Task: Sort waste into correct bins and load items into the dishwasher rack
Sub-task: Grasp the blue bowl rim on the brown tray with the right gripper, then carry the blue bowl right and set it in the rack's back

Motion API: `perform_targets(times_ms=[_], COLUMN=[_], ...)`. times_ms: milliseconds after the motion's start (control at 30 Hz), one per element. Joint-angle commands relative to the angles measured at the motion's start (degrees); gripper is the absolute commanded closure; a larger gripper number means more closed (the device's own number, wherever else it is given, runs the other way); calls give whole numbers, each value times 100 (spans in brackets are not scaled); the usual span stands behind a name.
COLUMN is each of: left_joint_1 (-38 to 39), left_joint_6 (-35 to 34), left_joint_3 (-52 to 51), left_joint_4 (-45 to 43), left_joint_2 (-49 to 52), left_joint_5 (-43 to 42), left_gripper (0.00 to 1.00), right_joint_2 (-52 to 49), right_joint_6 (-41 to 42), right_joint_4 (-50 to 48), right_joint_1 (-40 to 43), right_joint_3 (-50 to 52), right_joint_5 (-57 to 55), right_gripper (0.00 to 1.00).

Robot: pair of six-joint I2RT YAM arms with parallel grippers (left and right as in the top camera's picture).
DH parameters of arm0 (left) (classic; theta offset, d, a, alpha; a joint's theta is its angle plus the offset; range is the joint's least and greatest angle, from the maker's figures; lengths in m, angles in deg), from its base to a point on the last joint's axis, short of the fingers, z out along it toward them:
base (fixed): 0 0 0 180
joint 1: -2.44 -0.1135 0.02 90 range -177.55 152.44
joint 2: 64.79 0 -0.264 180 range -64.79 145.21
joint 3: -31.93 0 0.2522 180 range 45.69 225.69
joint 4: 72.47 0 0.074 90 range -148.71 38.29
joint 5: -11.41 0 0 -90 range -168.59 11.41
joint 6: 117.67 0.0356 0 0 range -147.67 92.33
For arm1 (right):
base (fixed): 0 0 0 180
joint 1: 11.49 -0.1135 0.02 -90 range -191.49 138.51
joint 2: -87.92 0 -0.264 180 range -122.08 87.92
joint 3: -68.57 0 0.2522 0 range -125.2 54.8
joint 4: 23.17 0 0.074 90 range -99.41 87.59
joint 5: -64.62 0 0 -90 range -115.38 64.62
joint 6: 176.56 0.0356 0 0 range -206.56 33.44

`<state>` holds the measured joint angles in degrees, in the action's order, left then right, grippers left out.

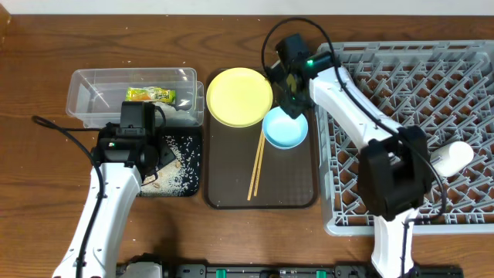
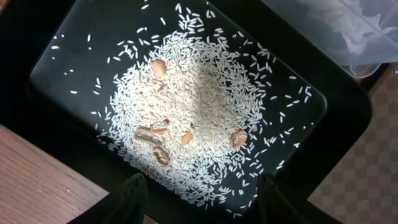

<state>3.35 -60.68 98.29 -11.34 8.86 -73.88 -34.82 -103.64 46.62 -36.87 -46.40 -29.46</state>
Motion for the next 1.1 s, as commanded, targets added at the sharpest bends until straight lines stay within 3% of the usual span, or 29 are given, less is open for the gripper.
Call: perform_targets(times_ms=[0,167,200,367,767,1067], left_joint_1=[-24,-24,-24,-24,-24,-24], left_joint_6=[-28,-28,-28,-28,-28,-28], left_joint_3=[13,13,13,13,13,13], left_joint_4=[15,15,15,15,15,13], left_joint_2=[-28,-28,-28,-28,-28,-28], left_joint_5=[87,87,87,87,87,90], left_gripper=[41,40,41,41,40,41], right_joint_2=[-251,-490,-503,-437,782,1958], right_joint_6=[-101,-96,-96,-66,660,1486], right_joint_4=[81,168,170,168,-20,-446], right_joint_1=[17,15,20,20,234,789], right_joint_3=[-22,-22,-22,-26,-39,-37], right_joint_5=[111,111,111,66,-737,-2341], right_gripper=[56,55,58,98,99,99])
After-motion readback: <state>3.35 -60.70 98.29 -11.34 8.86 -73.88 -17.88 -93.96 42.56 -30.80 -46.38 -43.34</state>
